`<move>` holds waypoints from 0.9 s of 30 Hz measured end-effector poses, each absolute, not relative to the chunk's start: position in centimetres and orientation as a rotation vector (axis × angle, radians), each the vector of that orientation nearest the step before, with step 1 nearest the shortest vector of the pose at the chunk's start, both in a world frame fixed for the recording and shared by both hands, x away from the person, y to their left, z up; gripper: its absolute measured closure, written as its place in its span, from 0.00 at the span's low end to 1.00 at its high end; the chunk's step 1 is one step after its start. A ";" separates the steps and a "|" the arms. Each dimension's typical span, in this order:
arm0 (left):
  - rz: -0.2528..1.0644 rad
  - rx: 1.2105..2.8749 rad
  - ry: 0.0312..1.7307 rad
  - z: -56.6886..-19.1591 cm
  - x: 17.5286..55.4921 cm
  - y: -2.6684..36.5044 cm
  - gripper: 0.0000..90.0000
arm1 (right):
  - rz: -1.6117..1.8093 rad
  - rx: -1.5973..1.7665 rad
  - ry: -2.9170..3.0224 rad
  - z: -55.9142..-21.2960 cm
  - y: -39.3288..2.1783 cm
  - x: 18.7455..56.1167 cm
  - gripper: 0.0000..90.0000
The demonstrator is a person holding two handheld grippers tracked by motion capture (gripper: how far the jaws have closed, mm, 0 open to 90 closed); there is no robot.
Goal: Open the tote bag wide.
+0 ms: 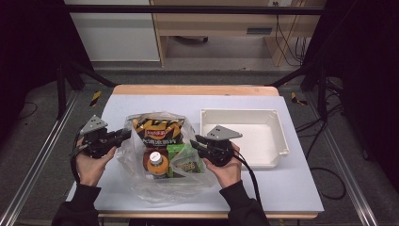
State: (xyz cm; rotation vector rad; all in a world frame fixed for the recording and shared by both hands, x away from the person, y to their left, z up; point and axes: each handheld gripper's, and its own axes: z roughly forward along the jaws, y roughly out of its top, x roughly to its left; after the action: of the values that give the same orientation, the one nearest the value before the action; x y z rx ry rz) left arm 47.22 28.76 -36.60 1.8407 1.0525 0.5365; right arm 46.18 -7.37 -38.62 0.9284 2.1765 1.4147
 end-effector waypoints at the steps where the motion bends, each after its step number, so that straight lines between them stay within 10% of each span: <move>1: 0.541 1.832 1.048 -36.5 47.2 28.9 0.96 | 1.407 0.919 2.182 -38.6 -7.4 46.2 0.89; 27: 0.561 1.894 1.159 -37.8 51.9 28.3 0.99 | 1.386 0.964 1.973 -38.2 -8.3 46.9 1.00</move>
State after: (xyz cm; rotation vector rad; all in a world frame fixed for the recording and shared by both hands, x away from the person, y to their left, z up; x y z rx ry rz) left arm 51.86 28.28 -37.80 1.8937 1.1594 0.5606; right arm 46.92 -8.26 -38.19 0.9638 1.9732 1.3857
